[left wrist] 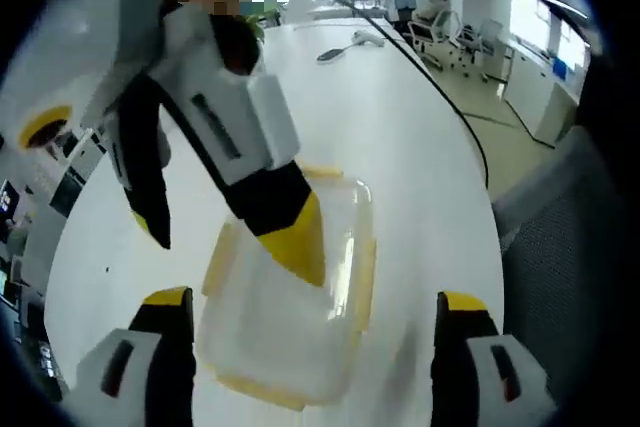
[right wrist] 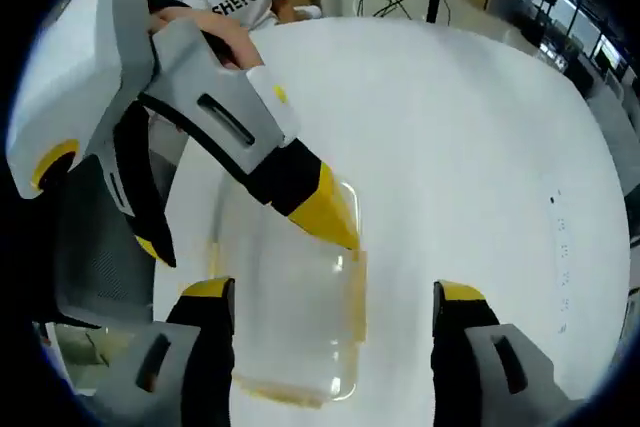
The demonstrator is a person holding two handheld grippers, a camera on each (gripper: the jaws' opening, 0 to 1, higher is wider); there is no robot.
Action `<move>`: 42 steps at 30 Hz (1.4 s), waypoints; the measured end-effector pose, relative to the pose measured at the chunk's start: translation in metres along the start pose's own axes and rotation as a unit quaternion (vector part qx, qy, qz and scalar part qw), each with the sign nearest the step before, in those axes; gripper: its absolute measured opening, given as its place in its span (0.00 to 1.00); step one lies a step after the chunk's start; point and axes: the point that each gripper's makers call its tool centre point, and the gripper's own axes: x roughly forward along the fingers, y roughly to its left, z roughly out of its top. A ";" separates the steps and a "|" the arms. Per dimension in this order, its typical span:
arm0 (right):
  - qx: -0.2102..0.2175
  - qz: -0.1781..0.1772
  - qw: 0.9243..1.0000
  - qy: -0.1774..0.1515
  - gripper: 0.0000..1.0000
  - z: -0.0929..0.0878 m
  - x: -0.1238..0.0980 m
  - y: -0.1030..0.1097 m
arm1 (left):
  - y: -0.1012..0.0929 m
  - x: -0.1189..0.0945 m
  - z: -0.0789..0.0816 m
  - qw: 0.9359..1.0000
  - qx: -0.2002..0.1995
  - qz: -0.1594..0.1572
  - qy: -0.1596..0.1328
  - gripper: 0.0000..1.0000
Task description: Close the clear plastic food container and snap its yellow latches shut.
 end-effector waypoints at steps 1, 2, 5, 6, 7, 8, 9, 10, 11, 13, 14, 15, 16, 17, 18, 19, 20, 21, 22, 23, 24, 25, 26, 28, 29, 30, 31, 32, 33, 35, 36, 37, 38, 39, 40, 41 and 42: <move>0.000 -0.009 1.000 -0.010 0.92 0.002 -0.003 -0.001 | 0.001 -0.001 -0.001 1.000 0.002 0.001 0.003 0.99; -0.001 -0.016 1.000 -0.017 0.95 0.002 -0.006 -0.002 | 0.002 -0.001 -0.002 1.000 0.003 0.000 0.006 0.99; -0.018 -0.044 0.999 -0.004 0.99 -0.009 -0.016 -0.002 | 0.002 -0.002 -0.010 0.999 0.017 -0.005 0.029 0.99; -0.028 -0.053 0.998 0.007 0.98 -0.014 -0.017 -0.002 | 0.002 -0.001 -0.010 0.999 0.020 -0.006 0.030 0.99; -0.038 -0.059 0.997 0.020 0.98 -0.021 -0.019 0.001 | 0.002 -0.001 -0.012 0.999 0.022 -0.010 0.033 0.99; -0.046 -0.061 0.997 0.032 0.96 -0.026 -0.019 0.004 | 0.002 0.000 -0.013 0.999 0.021 -0.014 0.036 0.99; -0.058 -0.068 0.995 0.045 0.95 -0.032 -0.019 0.006 | 0.003 0.000 -0.016 0.999 0.020 -0.020 0.043 0.99; -0.062 -0.072 0.994 0.049 0.95 -0.034 -0.019 0.008 | 0.005 0.000 -0.017 0.999 0.021 -0.020 0.045 0.99; -0.069 -0.070 0.994 0.053 0.95 -0.037 -0.019 0.015 | 0.006 0.000 -0.019 0.998 0.021 -0.022 0.050 0.99; -0.068 -0.070 0.994 0.057 0.95 -0.041 -0.018 0.022 | 0.009 -0.001 -0.021 0.998 0.020 -0.023 0.055 0.99; -0.070 -0.071 0.993 0.060 0.95 -0.044 -0.016 0.025 | 0.011 -0.002 -0.022 0.998 0.020 -0.023 0.058 0.99; -0.072 -0.072 0.993 0.063 0.95 -0.046 -0.015 0.028 | 0.012 -0.001 -0.023 0.998 0.020 -0.025 0.061 0.99; -0.074 -0.073 0.992 0.067 0.95 -0.049 -0.014 0.031 | 0.012 -0.001 -0.026 0.997 0.021 -0.028 0.068 0.99; -0.073 -0.073 0.992 0.068 0.95 -0.051 -0.013 0.033 | 0.013 -0.001 -0.028 0.997 0.024 -0.029 0.071 0.98; -0.069 -0.073 0.992 0.070 0.94 -0.054 -0.011 0.036 | 0.014 0.000 -0.030 0.996 0.029 -0.030 0.075 0.97; -0.068 -0.073 0.993 0.070 0.94 -0.055 -0.010 0.037 | 0.014 0.000 -0.032 0.996 0.030 -0.033 0.078 0.96; -0.066 -0.072 0.993 0.070 0.93 -0.057 -0.007 0.040 | 0.015 0.001 -0.033 0.996 0.030 -0.035 0.082 0.94; -0.065 -0.071 0.993 0.074 0.92 -0.061 -0.004 0.042 | 0.014 0.002 -0.035 0.995 0.030 -0.038 0.085 0.94; -0.065 -0.069 0.992 0.079 0.91 -0.065 -0.002 0.043 | 0.013 0.003 -0.035 0.995 0.030 -0.039 0.086 0.94; -0.066 -0.069 0.992 0.084 0.91 -0.068 0.000 0.045 | 0.012 0.004 -0.036 0.995 0.031 -0.040 0.088 0.93; -0.068 -0.069 0.991 0.089 0.90 -0.071 0.001 0.045 | 0.012 0.006 -0.037 0.995 0.030 -0.041 0.091 0.93; -0.068 -0.070 0.990 0.099 0.88 -0.076 0.004 0.046 | 0.013 0.007 -0.039 0.994 0.029 -0.040 0.096 0.93; -0.066 -0.070 0.990 0.103 0.87 -0.080 0.005 0.046 | 0.013 0.009 -0.040 0.994 0.029 -0.039 0.098 0.93; -0.063 -0.075 0.989 0.110 0.84 -0.085 0.006 0.044 | 0.013 0.011 -0.041 0.993 0.034 -0.041 0.103 0.89; -0.066 -0.075 0.989 0.108 0.81 -0.085 0.006 0.045 | 0.013 0.012 -0.041 0.993 0.036 -0.041 0.104 0.88; -0.071 -0.080 0.989 0.106 0.80 -0.085 0.006 0.043 | 0.014 0.013 -0.041 0.993 0.036 -0.041 0.106 0.88; -0.072 -0.083 0.988 0.108 0.77 -0.084 0.005 0.041 | 0.014 0.014 -0.042 0.993 0.037 -0.040 0.108 0.88; -0.071 -0.089 0.988 0.105 0.74 -0.083 0.004 0.038 | 0.015 0.015 -0.041 0.992 0.037 -0.040 0.110 0.87; -0.068 -0.086 0.989 0.104 0.74 -0.083 0.005 0.039 | 0.018 0.015 -0.042 0.992 0.040 -0.034 0.114 0.84; -0.073 -0.082 0.988 0.106 0.74 -0.083 0.004 0.040 | 0.024 0.014 -0.044 0.991 0.053 -0.026 0.120 0.77; -0.071 -0.082 0.988 0.107 0.74 -0.082 0.005 0.039 | 0.021 0.015 -0.043 0.991 0.046 -0.033 0.120 0.77; -0.072 -0.082 0.988 0.109 0.74 -0.083 0.005 0.039 | 0.020 0.016 -0.043 0.991 0.046 -0.034 0.122 0.76; -0.072 -0.080 0.988 0.112 0.74 -0.083 0.005 0.039 | 0.020 0.016 -0.043 0.991 0.048 -0.035 0.124 0.76; -0.073 -0.080 0.988 0.114 0.74 -0.083 0.005 0.039 | 0.020 0.016 -0.044 0.990 0.048 -0.035 0.125 0.76; -0.073 -0.080 0.987 0.116 0.74 -0.083 0.006 0.039 | 0.020 0.016 -0.044 0.990 0.048 -0.035 0.126 0.76; -0.074 -0.080 0.987 0.119 0.73 -0.083 0.006 0.039 | 0.020 0.016 -0.044 0.990 0.048 -0.035 0.127 0.76; -0.075 -0.080 0.987 0.122 0.73 -0.084 0.005 0.039 | 0.020 0.016 -0.044 0.990 0.049 -0.033 0.128 0.76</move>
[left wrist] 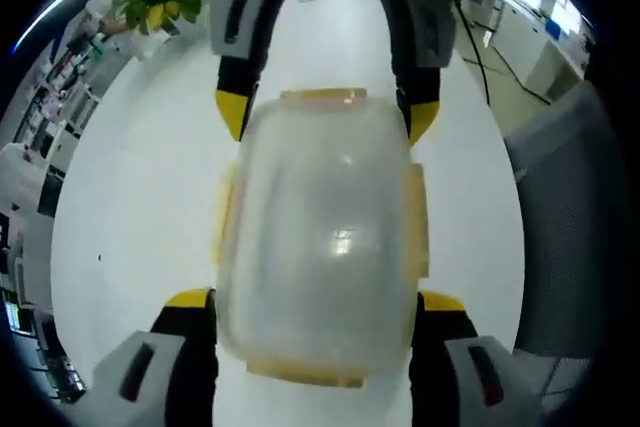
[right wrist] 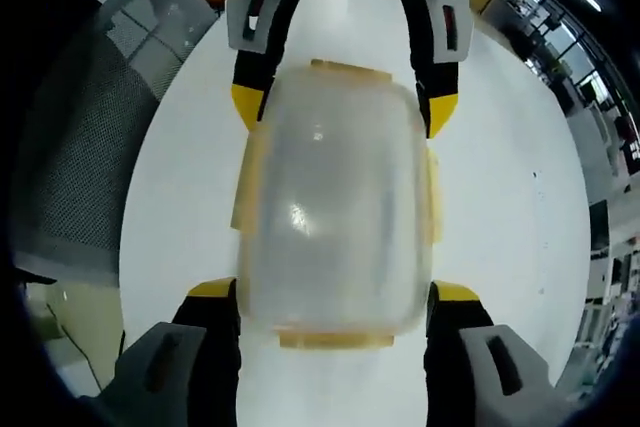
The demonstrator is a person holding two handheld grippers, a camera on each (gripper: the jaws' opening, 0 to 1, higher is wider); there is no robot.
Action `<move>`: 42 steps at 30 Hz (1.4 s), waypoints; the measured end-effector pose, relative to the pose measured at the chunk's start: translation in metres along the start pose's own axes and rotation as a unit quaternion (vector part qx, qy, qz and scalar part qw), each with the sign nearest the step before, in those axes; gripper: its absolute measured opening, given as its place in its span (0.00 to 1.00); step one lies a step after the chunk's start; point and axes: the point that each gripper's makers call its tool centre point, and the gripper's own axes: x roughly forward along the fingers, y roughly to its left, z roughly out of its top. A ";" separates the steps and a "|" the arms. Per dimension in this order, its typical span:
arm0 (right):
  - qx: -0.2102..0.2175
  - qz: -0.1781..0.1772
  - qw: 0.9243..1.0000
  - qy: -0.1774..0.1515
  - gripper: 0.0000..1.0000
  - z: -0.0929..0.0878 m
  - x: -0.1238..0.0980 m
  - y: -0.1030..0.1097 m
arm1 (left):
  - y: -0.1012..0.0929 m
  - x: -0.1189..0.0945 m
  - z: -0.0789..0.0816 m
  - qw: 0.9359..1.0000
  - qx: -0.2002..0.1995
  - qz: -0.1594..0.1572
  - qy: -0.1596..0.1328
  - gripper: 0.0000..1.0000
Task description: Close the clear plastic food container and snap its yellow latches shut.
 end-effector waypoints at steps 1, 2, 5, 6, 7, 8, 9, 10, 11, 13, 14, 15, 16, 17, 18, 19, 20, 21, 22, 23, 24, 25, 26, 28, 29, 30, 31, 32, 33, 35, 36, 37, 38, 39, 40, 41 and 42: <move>0.000 0.000 1.000 0.000 0.73 0.000 0.000 0.000 | 0.000 0.000 0.000 1.000 0.000 0.000 0.000 0.76; 0.001 0.001 1.000 -0.001 0.73 0.000 0.000 0.000 | 0.000 -0.001 0.000 1.000 -0.001 0.001 -0.001 0.76; 0.002 0.001 1.000 -0.007 0.73 0.000 -0.001 0.000 | 0.000 0.000 0.000 1.000 -0.001 0.001 -0.003 0.76; 0.003 0.000 1.000 -0.008 0.73 0.000 -0.001 0.000 | 0.001 0.000 0.000 1.000 -0.001 0.001 -0.004 0.76; 0.003 0.000 1.000 -0.009 0.73 0.000 0.000 0.001 | 0.001 0.000 0.000 1.000 -0.001 0.002 -0.005 0.76; 0.002 -0.001 1.000 -0.010 0.73 0.000 0.000 0.001 | 0.001 0.000 0.000 1.000 -0.002 0.002 -0.006 0.76; 0.002 -0.001 1.000 -0.010 0.73 0.000 0.000 0.001 | 0.000 -0.001 0.000 1.000 -0.002 0.002 -0.008 0.76; 0.001 0.000 1.000 -0.010 0.73 0.000 0.000 0.001 | 0.000 -0.001 0.000 1.000 -0.003 0.003 -0.009 0.76; 0.000 0.000 1.000 -0.010 0.73 0.001 0.000 0.001 | 0.000 -0.002 0.000 1.000 -0.005 0.003 -0.011 0.76; -0.001 -0.001 1.000 -0.013 0.73 0.003 0.001 0.001 | 0.000 -0.002 -0.003 1.000 -0.010 0.005 -0.013 0.76; -0.003 -0.001 1.000 -0.013 0.73 0.004 0.001 0.001 | 0.000 -0.002 -0.004 1.000 -0.011 0.006 -0.014 0.76; -0.005 -0.001 1.000 -0.011 0.73 0.005 0.002 0.001 | -0.001 -0.004 -0.006 1.000 -0.015 0.007 -0.017 0.76; -0.008 -0.001 1.000 -0.009 0.73 0.008 0.002 0.002 | -0.002 -0.004 -0.007 1.000 -0.017 0.008 -0.018 0.76; -0.010 -0.001 1.000 -0.006 0.73 0.010 0.003 0.002 | -0.002 -0.005 -0.009 1.000 -0.019 0.008 -0.018 0.76; -0.013 -0.002 1.000 -0.002 0.73 0.013 0.005 0.002 | -0.002 -0.006 -0.011 1.000 -0.021 0.009 -0.018 0.76; -0.013 -0.002 1.000 -0.001 0.73 0.014 0.005 0.002 | -0.002 -0.006 -0.013 1.000 -0.022 0.009 -0.017 0.76; -0.014 -0.003 1.000 0.001 0.73 0.016 0.006 0.002 | -0.002 -0.007 -0.016 1.000 -0.024 0.009 -0.017 0.77; -0.015 -0.003 1.000 0.003 0.74 0.018 0.007 0.001 | -0.002 -0.008 -0.018 0.999 -0.025 0.010 -0.019 0.77; -0.017 -0.004 1.000 0.006 0.74 0.020 0.008 0.001 | -0.002 -0.009 -0.020 0.999 -0.029 0.011 -0.022 0.77; -0.019 -0.005 1.000 0.009 0.74 0.021 0.009 0.001 | -0.002 -0.010 -0.021 0.999 -0.031 0.012 -0.023 0.77; -0.021 -0.005 1.000 0.009 0.74 0.023 0.009 0.001 | -0.002 -0.010 -0.024 0.999 -0.033 0.014 -0.022 0.77; -0.023 -0.006 1.000 0.008 0.74 0.026 0.010 0.000 | -0.003 -0.011 -0.026 0.999 -0.035 0.014 -0.020 0.77; -0.024 -0.007 1.000 0.006 0.74 0.028 0.011 0.000 | -0.003 -0.012 -0.029 0.999 -0.036 0.015 -0.017 0.77; -0.023 -0.006 1.000 -0.003 0.74 0.033 0.012 0.000 | -0.003 -0.014 -0.033 0.999 -0.037 0.015 -0.013 0.77; -0.023 -0.006 1.000 -0.006 0.74 0.036 0.013 -0.001 | -0.003 -0.015 -0.036 0.999 -0.037 0.015 -0.012 0.77; -0.022 -0.007 1.000 -0.007 0.74 0.038 0.014 -0.001 | -0.003 -0.016 -0.038 0.999 -0.036 0.016 -0.013 0.77; -0.022 -0.007 1.000 -0.004 0.74 0.041 0.016 0.000 | -0.002 -0.016 -0.040 0.999 -0.037 0.016 -0.014 0.77; -0.023 -0.008 1.000 -0.002 0.75 0.042 0.017 0.000 | -0.002 -0.017 -0.041 0.999 -0.038 0.017 -0.014 0.77; -0.025 -0.009 1.000 0.000 0.75 0.045 0.018 -0.001 | -0.003 -0.018 -0.043 0.999 -0.039 0.018 -0.012 0.77; -0.025 -0.009 1.000 0.000 0.75 0.048 0.019 -0.002 | -0.002 -0.019 -0.048 0.999 -0.040 0.019 -0.009 0.77; -0.025 -0.008 1.000 -0.002 0.75 0.052 0.020 -0.003 | -0.001 -0.019 -0.050 0.999 -0.041 0.018 -0.008 0.77; -0.024 -0.008 1.000 -0.003 0.75 0.054 0.021 -0.004 | 0.000 -0.020 -0.053 0.999 -0.041 0.018 -0.006 0.77; -0.024 -0.008 1.000 -0.002 0.75 0.057 0.022 -0.005 | 0.001 -0.021 -0.055 0.999 -0.041 0.019 -0.005 0.77; -0.023 -0.008 1.000 0.000 0.75 0.059 0.023 -0.006 | 0.002 -0.022 -0.058 0.999 -0.039 0.018 -0.005 0.77; -0.022 -0.008 1.000 0.003 0.75 0.062 0.025 -0.008 | 0.004 -0.023 -0.060 0.999 -0.038 0.018 -0.005 0.77; -0.022 -0.008 1.000 0.006 0.75 0.064 0.026 -0.008 | 0.005 -0.023 -0.062 0.999 -0.037 0.017 -0.005 0.77; -0.022 -0.008 1.000 0.008 0.75 0.065 0.026 -0.009 | 0.006 -0.024 -0.065 0.999 -0.036 0.017 -0.005 0.77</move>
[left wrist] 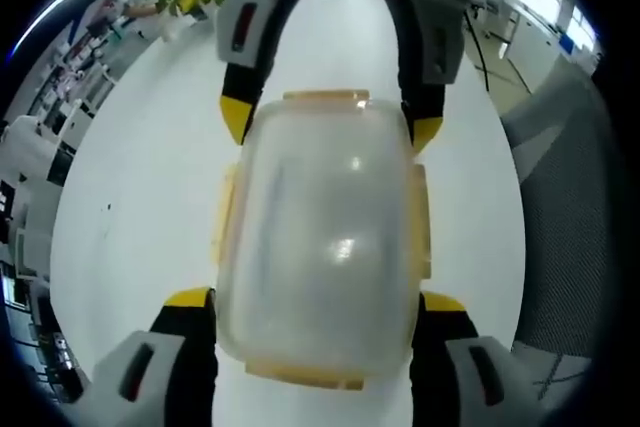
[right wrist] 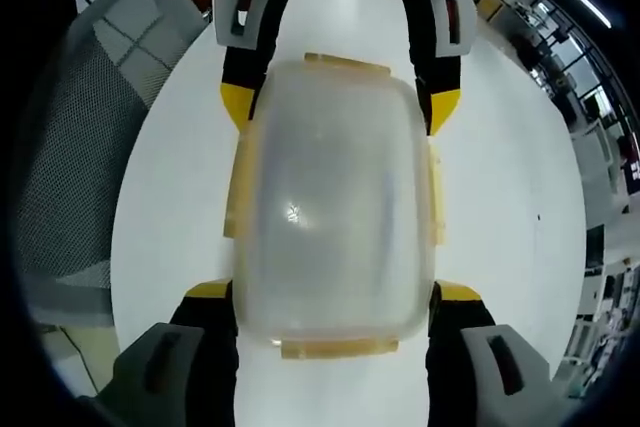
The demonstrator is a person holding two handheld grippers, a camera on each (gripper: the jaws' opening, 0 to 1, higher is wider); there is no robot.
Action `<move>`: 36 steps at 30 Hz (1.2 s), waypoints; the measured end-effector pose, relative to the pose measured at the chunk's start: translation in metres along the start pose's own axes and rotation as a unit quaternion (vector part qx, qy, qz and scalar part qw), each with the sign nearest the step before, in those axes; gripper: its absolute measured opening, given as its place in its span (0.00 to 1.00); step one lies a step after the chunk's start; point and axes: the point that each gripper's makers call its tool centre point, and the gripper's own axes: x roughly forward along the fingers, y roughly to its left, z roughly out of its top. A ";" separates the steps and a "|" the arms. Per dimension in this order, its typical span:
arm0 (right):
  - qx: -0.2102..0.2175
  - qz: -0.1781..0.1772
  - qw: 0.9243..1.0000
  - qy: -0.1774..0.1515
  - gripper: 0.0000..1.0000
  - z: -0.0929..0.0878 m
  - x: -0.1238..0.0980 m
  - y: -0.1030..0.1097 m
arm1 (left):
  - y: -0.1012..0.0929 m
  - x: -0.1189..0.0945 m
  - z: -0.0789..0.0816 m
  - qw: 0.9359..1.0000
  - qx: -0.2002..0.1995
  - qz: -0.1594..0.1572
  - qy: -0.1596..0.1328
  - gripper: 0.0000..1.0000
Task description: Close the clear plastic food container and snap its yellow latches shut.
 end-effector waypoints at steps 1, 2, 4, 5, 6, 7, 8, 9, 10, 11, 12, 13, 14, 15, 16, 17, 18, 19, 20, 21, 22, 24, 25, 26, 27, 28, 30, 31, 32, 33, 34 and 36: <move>0.001 0.000 1.000 0.005 0.75 0.002 0.001 -0.002 | 0.002 0.000 -0.003 1.000 0.001 0.000 -0.001 0.77; 0.001 0.000 1.000 0.009 0.75 0.005 0.003 -0.003 | 0.004 -0.001 -0.006 1.000 0.001 0.000 -0.002 0.77; 0.003 0.000 1.000 0.013 0.75 0.009 0.005 -0.006 | 0.007 -0.003 -0.010 1.000 0.001 -0.001 -0.003 0.77; 0.003 0.001 1.000 0.011 0.76 0.011 0.006 -0.008 | 0.008 -0.003 -0.013 1.000 0.001 0.000 0.001 0.77; 0.004 0.002 1.000 0.009 0.76 0.014 0.007 -0.011 | 0.011 -0.003 -0.016 1.000 0.000 0.000 0.005 0.77; 0.003 0.003 1.000 0.010 0.76 0.016 0.008 -0.013 | 0.014 -0.004 -0.017 1.000 -0.001 0.000 0.006 0.77; 0.003 0.003 1.000 0.014 0.76 0.017 0.009 -0.015 | 0.018 -0.004 -0.020 1.000 0.000 0.000 0.007 0.77; 0.004 0.003 1.000 0.021 0.76 0.019 0.010 -0.018 | 0.020 -0.004 -0.021 1.000 0.002 0.000 0.007 0.77; 0.005 0.003 1.000 0.027 0.76 0.019 0.011 -0.019 | 0.022 -0.004 -0.022 1.000 0.003 -0.001 0.008 0.77; 0.006 0.002 0.999 0.037 0.76 0.020 0.012 -0.021 | 0.025 -0.004 -0.022 1.000 0.007 -0.002 0.007 0.77; 0.007 0.001 0.999 0.040 0.76 0.020 0.012 -0.023 | 0.025 -0.004 -0.023 1.000 0.008 -0.002 0.007 0.77; 0.008 0.001 0.999 0.043 0.76 0.020 0.013 -0.024 | 0.027 -0.004 -0.023 1.000 0.010 -0.003 0.008 0.77; 0.009 -0.001 0.999 0.046 0.76 0.020 0.013 -0.025 | 0.028 -0.004 -0.023 1.000 0.012 -0.003 0.008 0.77; 0.010 -0.002 0.999 0.046 0.76 0.020 0.013 -0.026 | 0.030 -0.004 -0.024 1.000 0.013 -0.003 0.009 0.77; 0.013 -0.002 0.999 0.046 0.76 0.020 0.014 -0.028 | 0.031 -0.003 -0.024 1.000 0.014 -0.003 0.008 0.77; 0.015 -0.003 0.999 0.045 0.76 0.020 0.013 -0.030 | 0.034 -0.003 -0.025 1.000 0.016 -0.003 0.007 0.77; 0.020 -0.006 0.999 0.042 0.76 0.021 0.014 -0.032 | 0.036 -0.003 -0.025 1.000 0.016 -0.003 0.005 0.77; 0.023 -0.006 0.999 0.041 0.76 0.021 0.014 -0.034 | 0.038 -0.004 -0.025 1.000 0.019 -0.004 0.001 0.77; 0.025 -0.007 0.999 0.041 0.76 0.021 0.014 -0.035 | 0.040 -0.003 -0.025 1.000 0.021 -0.005 -0.001 0.77; 0.028 -0.008 0.999 0.042 0.76 0.022 0.016 -0.038 | 0.043 -0.003 -0.025 1.000 0.022 -0.005 -0.002 0.77; 0.029 -0.008 0.999 0.043 0.76 0.022 0.016 -0.039 | 0.046 -0.002 -0.026 1.000 0.025 -0.007 -0.001 0.77; 0.033 -0.008 0.998 0.048 0.76 0.023 0.018 -0.046 | 0.053 -0.001 -0.027 1.000 0.029 -0.008 0.000 0.77; 0.034 -0.008 0.998 0.049 0.76 0.024 0.019 -0.049 | 0.056 -0.001 -0.027 1.000 0.030 -0.009 0.000 0.77; 0.034 -0.009 0.998 0.049 0.76 0.024 0.019 -0.053 | 0.061 -0.001 -0.028 0.999 0.031 -0.009 0.000 0.77; 0.036 -0.010 0.998 0.048 0.76 0.025 0.020 -0.056 | 0.064 0.000 -0.029 0.999 0.032 -0.009 0.000 0.77; 0.037 -0.010 0.998 0.046 0.76 0.025 0.020 -0.058 | 0.068 0.000 -0.029 0.999 0.032 -0.010 -0.002 0.77; 0.037 -0.010 0.998 0.045 0.76 0.025 0.021 -0.064 | 0.072 0.001 -0.029 0.999 0.033 -0.010 -0.001 0.77; 0.038 -0.010 0.998 0.045 0.76 0.025 0.022 -0.068 | 0.076 0.002 -0.029 0.999 0.035 -0.010 0.000 0.77; 0.039 -0.011 0.998 0.045 0.76 0.025 0.022 -0.071 | 0.079 0.003 -0.029 0.999 0.036 -0.010 -0.001 0.77; 0.040 -0.012 0.998 0.044 0.76 0.024 0.023 -0.074 | 0.083 0.004 -0.029 0.999 0.036 -0.011 -0.002 0.77; 0.042 -0.013 0.998 0.042 0.76 0.024 0.024 -0.080 | 0.088 0.004 -0.028 0.999 0.037 -0.011 -0.004 0.77; 0.041 -0.013 0.998 0.040 0.76 0.023 0.025 -0.088 | 0.095 0.005 -0.028 0.999 0.034 -0.012 -0.007 0.77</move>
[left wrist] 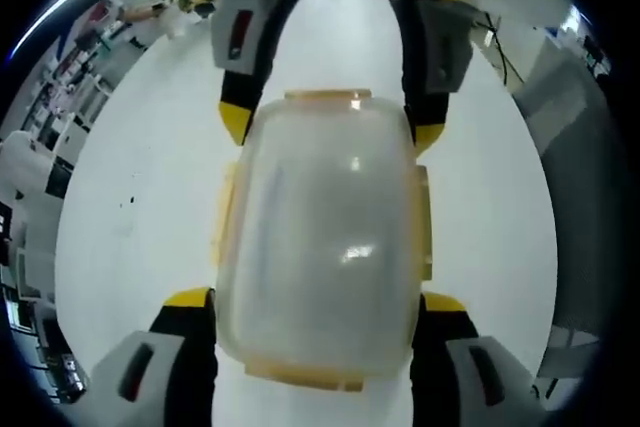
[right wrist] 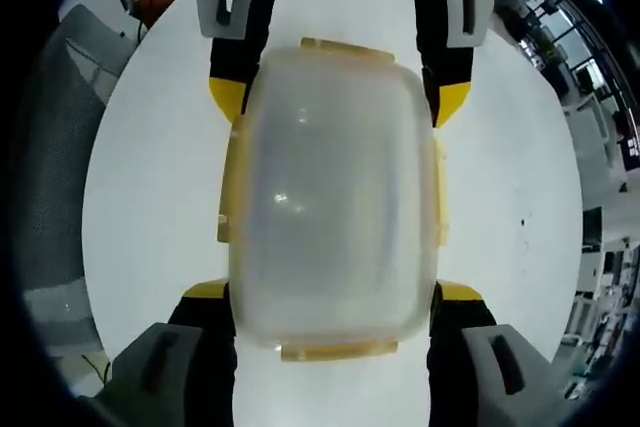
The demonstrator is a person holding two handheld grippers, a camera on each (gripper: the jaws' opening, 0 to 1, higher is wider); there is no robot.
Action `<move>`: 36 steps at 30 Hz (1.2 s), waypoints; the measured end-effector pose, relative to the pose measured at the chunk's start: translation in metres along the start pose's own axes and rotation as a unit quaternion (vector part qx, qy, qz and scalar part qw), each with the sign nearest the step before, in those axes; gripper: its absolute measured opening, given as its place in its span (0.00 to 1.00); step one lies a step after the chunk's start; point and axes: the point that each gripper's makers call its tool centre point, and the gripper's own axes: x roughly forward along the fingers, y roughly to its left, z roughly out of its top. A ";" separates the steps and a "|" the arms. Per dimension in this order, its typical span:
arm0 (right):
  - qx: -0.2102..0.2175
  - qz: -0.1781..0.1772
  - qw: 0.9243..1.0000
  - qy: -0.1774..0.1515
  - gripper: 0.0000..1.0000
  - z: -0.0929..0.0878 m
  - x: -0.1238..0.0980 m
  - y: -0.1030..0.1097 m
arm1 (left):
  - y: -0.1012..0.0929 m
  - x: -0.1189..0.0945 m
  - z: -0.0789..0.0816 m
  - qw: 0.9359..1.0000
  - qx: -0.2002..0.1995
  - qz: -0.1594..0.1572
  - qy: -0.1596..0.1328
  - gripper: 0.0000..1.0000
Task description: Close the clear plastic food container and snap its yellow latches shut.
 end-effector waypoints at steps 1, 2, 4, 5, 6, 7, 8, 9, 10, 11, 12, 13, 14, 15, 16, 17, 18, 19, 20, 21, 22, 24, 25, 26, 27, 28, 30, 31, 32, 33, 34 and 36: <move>-0.001 0.001 1.000 0.000 0.76 0.000 0.000 -0.003 | 0.004 0.001 0.000 1.000 0.000 -0.001 0.000 0.77; -0.002 0.000 1.000 0.000 0.76 0.001 0.001 -0.007 | 0.007 0.002 0.000 1.000 -0.001 -0.001 0.001 0.77; -0.004 -0.001 1.000 0.002 0.77 0.000 0.003 -0.015 | 0.014 0.004 0.001 1.000 0.000 0.000 0.005 0.77; -0.005 -0.001 1.000 0.002 0.77 0.000 0.003 -0.018 | 0.017 0.005 0.000 1.000 -0.001 0.001 0.008 0.77; -0.005 -0.001 1.000 0.002 0.77 0.000 0.004 -0.023 | 0.022 0.006 0.000 1.000 -0.001 0.001 0.010 0.77; -0.005 -0.001 1.000 0.002 0.77 0.000 0.004 -0.025 | 0.025 0.006 0.000 1.000 0.000 0.002 0.011 0.77; -0.003 -0.002 1.000 0.001 0.77 0.000 0.005 -0.029 | 0.029 0.006 0.000 1.000 0.000 0.002 0.012 0.77; -0.002 -0.002 1.000 0.001 0.77 0.000 0.006 -0.032 | 0.032 0.007 0.000 1.000 0.001 0.001 0.013 0.77; -0.001 -0.002 1.000 0.002 0.77 0.000 0.006 -0.035 | 0.036 0.008 0.000 1.000 0.003 0.000 0.012 0.77; 0.001 -0.002 1.000 0.003 0.77 -0.001 0.006 -0.038 | 0.039 0.008 0.000 1.000 0.003 -0.001 0.010 0.77; 0.002 -0.002 1.000 0.002 0.77 -0.001 0.007 -0.039 | 0.041 0.009 0.000 1.000 0.005 -0.002 0.009 0.77; 0.003 -0.002 1.000 0.001 0.77 -0.001 0.007 -0.042 | 0.043 0.010 0.000 1.000 0.005 -0.001 0.009 0.77; 0.003 -0.002 1.000 0.000 0.77 -0.001 0.008 -0.043 | 0.044 0.010 0.000 1.000 0.005 -0.001 0.010 0.77; 0.003 -0.001 1.000 -0.002 0.77 -0.001 0.008 -0.045 | 0.046 0.010 0.000 1.000 0.005 -0.001 0.011 0.77; 0.003 -0.001 1.000 -0.004 0.77 -0.001 0.008 -0.047 | 0.047 0.010 0.000 1.000 0.005 -0.001 0.012 0.78; 0.003 -0.001 1.000 -0.006 0.77 -0.001 0.008 -0.048 | 0.049 0.010 0.000 1.000 0.005 -0.001 0.013 0.78; 0.005 0.000 1.000 -0.009 0.77 -0.001 0.009 -0.049 | 0.050 0.011 0.000 1.000 0.005 -0.001 0.015 0.78; 0.005 0.001 1.000 -0.008 0.78 0.000 0.009 -0.049 | 0.050 0.011 0.000 1.000 0.005 -0.001 0.016 0.78; 0.004 0.001 1.000 -0.007 0.78 0.000 0.009 -0.049 | 0.050 0.011 0.000 1.000 0.005 -0.001 0.016 0.78; 0.002 0.002 1.000 -0.005 0.78 0.000 0.009 -0.049 | 0.049 0.010 0.000 1.000 0.005 -0.002 0.015 0.78; 0.002 0.001 1.000 -0.005 0.78 -0.001 0.009 -0.049 | 0.049 0.011 0.000 1.000 0.004 -0.002 0.013 0.78; 0.002 0.000 1.000 -0.009 0.78 -0.001 0.009 -0.048 | 0.049 0.010 0.000 1.000 0.005 -0.002 0.013 0.78; 0.003 0.000 1.000 -0.011 0.78 0.000 0.009 -0.048 | 0.049 0.010 0.000 1.000 0.005 -0.002 0.014 0.78; 0.004 -0.001 1.000 -0.013 0.78 0.000 0.009 -0.048 | 0.049 0.010 0.000 1.000 0.005 -0.001 0.015 0.78; 0.005 -0.003 1.000 -0.014 0.78 0.000 0.009 -0.049 | 0.049 0.010 0.000 1.000 0.005 -0.002 0.015 0.78; 0.007 -0.004 1.000 -0.013 0.79 0.000 0.010 -0.049 | 0.049 0.010 0.000 1.000 0.006 -0.003 0.015 0.78; 0.009 -0.007 1.000 -0.012 0.79 0.000 0.011 -0.049 | 0.049 0.011 0.001 1.000 0.007 -0.006 0.019 0.78; 0.009 -0.007 1.000 -0.012 0.79 0.001 0.011 -0.049 | 0.049 0.011 0.001 1.000 0.008 -0.006 0.022 0.78; 0.010 -0.008 1.000 -0.014 0.79 0.001 0.010 -0.049 | 0.049 0.011 0.000 1.000 0.008 -0.006 0.024 0.78; 0.010 -0.009 1.000 -0.016 0.79 0.000 0.010 -0.049 | 0.049 0.011 0.000 1.000 0.008 -0.005 0.024 0.78; 0.011 -0.008 1.000 -0.019 0.79 0.000 0.009 -0.049 | 0.049 0.010 0.000 1.000 0.008 -0.005 0.024 0.78; 0.010 -0.007 1.000 -0.027 0.80 0.001 0.008 -0.049 | 0.048 0.009 0.000 1.000 0.008 -0.005 0.017 0.78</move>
